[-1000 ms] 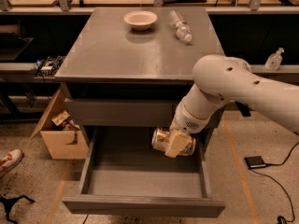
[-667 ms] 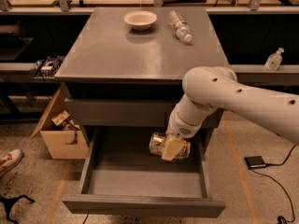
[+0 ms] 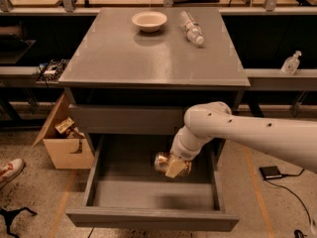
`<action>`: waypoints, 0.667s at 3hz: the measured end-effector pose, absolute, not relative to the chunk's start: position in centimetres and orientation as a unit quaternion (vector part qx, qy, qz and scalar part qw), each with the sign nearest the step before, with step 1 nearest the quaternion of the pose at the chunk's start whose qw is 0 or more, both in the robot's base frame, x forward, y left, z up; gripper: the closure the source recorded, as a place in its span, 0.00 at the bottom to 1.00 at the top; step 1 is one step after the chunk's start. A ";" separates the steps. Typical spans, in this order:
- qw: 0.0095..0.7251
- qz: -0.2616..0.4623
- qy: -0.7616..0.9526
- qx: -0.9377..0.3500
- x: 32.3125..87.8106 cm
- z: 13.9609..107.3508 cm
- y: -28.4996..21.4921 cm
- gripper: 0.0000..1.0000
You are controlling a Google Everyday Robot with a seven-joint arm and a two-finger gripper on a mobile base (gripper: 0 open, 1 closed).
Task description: Place orange can into middle drawer
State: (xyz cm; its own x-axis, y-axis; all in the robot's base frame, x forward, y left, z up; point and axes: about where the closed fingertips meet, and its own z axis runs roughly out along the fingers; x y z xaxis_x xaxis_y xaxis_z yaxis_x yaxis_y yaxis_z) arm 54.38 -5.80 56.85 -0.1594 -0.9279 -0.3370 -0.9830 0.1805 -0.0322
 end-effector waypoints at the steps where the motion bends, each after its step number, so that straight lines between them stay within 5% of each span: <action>1: 0.178 0.102 0.756 -0.621 55.5 52.6 -5.1 1.00; 2: 0.204 0.114 0.758 -0.609 56.4 49.0 -4.5 1.00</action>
Offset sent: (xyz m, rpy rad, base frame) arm 0.0330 0.0195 -0.1228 0.1764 -0.0949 -0.0765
